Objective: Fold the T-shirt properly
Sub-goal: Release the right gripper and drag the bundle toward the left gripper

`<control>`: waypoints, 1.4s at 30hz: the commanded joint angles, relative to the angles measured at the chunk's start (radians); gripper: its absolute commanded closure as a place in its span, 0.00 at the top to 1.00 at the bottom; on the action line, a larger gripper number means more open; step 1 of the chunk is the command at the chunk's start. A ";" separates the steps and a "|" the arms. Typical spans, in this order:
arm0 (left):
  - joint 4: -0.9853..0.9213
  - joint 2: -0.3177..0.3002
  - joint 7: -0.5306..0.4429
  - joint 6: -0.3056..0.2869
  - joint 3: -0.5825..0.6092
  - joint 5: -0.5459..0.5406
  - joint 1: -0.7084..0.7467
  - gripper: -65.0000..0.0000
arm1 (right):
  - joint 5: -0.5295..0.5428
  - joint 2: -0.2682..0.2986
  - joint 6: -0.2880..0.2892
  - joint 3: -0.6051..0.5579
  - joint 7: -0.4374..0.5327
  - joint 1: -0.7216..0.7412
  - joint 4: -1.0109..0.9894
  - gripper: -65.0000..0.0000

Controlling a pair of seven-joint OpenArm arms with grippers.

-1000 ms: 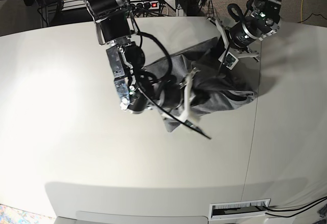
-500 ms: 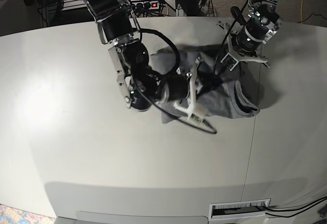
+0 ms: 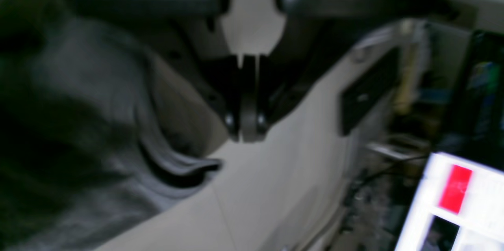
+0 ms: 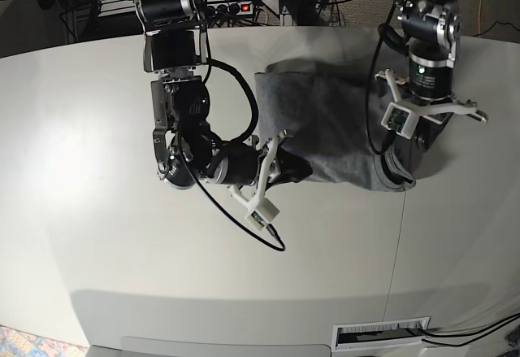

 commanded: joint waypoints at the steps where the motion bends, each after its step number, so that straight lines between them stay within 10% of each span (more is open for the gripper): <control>1: 0.028 -0.006 -0.016 0.013 -0.002 0.005 0.018 0.00 | 0.000 -0.005 0.002 0.002 0.034 0.027 0.016 0.00; 11: 0.028 -0.002 -0.114 0.000 -0.001 -0.549 0.063 0.00 | -0.232 -0.005 0.002 0.002 0.266 0.033 0.016 0.00; 19: -0.043 0.060 -0.155 -0.183 -0.001 -0.786 0.063 0.00 | -0.466 -0.006 0.002 0.000 0.389 0.041 0.011 0.00; 31: -0.315 0.067 -0.257 -0.249 -0.001 -0.806 0.053 0.00 | -0.809 -0.005 0.002 -0.082 0.767 0.051 -0.216 0.00; 42: -0.500 0.063 -0.261 -0.275 -0.008 -0.595 -0.070 0.00 | -0.585 0.019 0.002 -0.150 0.399 0.058 -0.220 0.00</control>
